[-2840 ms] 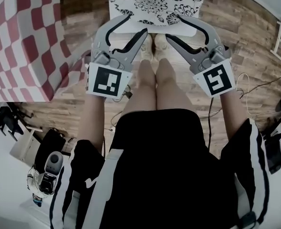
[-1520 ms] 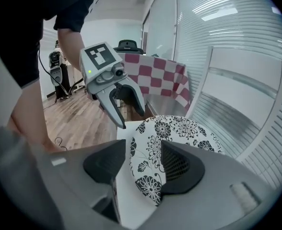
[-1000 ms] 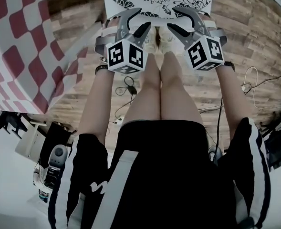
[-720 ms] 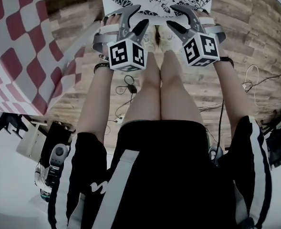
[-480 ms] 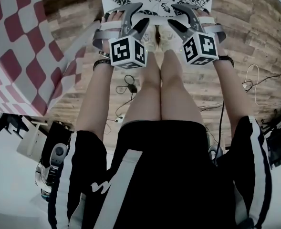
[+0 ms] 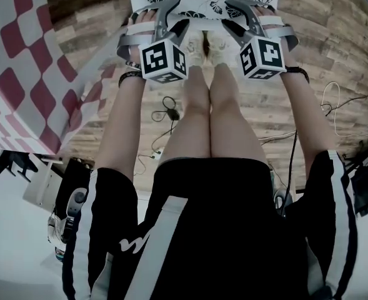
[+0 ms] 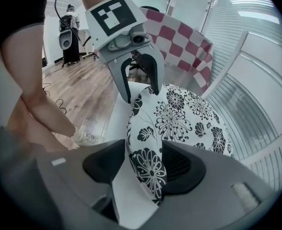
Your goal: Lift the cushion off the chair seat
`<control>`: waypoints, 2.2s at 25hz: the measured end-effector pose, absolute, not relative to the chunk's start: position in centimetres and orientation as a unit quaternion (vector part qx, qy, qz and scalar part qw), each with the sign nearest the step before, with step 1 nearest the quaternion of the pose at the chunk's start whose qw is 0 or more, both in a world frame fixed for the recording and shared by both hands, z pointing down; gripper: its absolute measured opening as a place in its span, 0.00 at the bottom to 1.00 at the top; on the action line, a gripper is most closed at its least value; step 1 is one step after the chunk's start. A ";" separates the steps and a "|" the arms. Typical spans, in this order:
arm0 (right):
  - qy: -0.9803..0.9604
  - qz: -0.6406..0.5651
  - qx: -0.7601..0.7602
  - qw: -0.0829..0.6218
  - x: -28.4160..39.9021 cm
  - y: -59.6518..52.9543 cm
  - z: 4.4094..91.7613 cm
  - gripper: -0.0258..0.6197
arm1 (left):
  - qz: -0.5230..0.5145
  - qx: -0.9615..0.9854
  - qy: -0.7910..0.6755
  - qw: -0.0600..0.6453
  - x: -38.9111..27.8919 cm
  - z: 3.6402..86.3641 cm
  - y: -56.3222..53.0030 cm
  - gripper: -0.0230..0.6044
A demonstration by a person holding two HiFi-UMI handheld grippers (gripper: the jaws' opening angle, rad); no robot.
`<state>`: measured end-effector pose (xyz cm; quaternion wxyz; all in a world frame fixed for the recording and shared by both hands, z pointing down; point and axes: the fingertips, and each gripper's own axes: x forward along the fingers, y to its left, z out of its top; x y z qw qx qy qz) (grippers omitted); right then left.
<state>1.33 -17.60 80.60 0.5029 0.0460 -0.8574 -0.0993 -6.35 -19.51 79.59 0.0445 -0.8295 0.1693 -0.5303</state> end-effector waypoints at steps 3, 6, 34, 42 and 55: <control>-0.857 -0.096 0.054 0.504 1.2 -18.0 80.7 0.38 | -0.533 -0.826 0.176 0.050 -6.4 79.7 -20.0 0.46; -0.856 -0.090 0.060 0.506 1.0 -18.2 80.7 0.38 | -0.538 -0.824 0.171 0.055 -6.5 79.9 -20.1 0.46; -0.859 -0.093 0.093 0.495 0.9 -20.0 78.2 0.06 | -0.519 -0.839 0.156 0.044 -5.6 77.9 -21.1 0.08; -0.861 -0.086 0.111 0.488 1.0 -20.8 76.3 0.05 | -0.514 -0.841 0.165 0.040 -5.5 76.0 -21.6 0.07; -0.860 -0.090 0.125 0.486 1.1 -21.4 73.2 0.05 | -0.508 -0.841 0.181 0.033 -5.4 72.9 -22.1 0.06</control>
